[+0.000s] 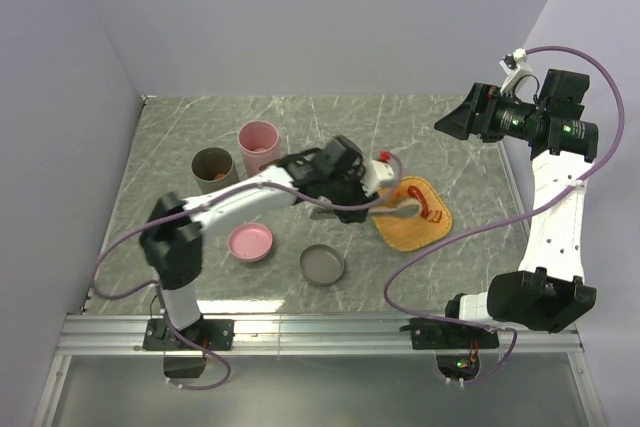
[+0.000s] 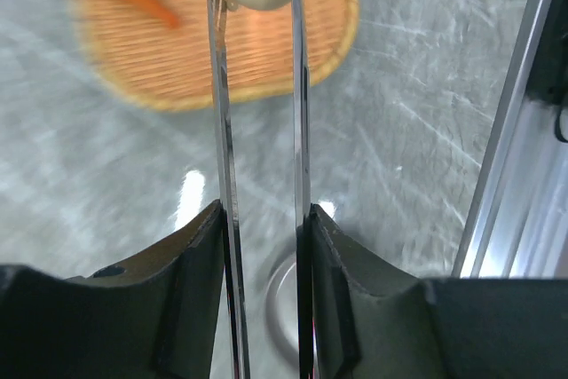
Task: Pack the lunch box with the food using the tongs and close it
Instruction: Pick up the food using the clamp, then place the food into the lunch box, then pick up the food using the clamp
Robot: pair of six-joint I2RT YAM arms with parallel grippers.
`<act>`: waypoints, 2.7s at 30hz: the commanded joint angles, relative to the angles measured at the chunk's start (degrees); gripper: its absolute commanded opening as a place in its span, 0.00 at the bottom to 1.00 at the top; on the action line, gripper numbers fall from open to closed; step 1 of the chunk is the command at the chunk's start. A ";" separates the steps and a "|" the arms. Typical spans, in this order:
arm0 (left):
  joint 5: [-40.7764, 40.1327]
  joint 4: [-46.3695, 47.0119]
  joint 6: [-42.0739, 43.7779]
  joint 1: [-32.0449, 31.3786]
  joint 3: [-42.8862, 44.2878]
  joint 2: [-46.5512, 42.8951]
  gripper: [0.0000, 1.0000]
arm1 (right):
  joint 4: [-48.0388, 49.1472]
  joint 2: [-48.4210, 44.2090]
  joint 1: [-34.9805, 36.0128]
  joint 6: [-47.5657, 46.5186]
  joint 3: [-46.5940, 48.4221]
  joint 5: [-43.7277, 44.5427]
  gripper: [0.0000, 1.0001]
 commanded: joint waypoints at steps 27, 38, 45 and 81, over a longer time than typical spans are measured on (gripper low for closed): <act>2.73 -16.61 -2.08 48.59 -6.92 -32.04 0.38 | -2.29 -1.20 0.17 -2.87 0.23 0.26 1.00; 2.03 -14.33 -0.58 49.47 -12.55 -31.25 0.45 | -2.12 -1.38 0.26 -2.79 -0.12 0.17 1.00; 1.68 -13.19 0.12 49.47 -12.81 -30.19 0.50 | -2.12 -1.29 0.17 -2.87 -0.30 0.08 1.00; -3.51 -2.38 1.52 10.90 1.06 -6.66 0.62 | -1.50 -0.94 0.26 -2.61 -0.74 0.88 1.00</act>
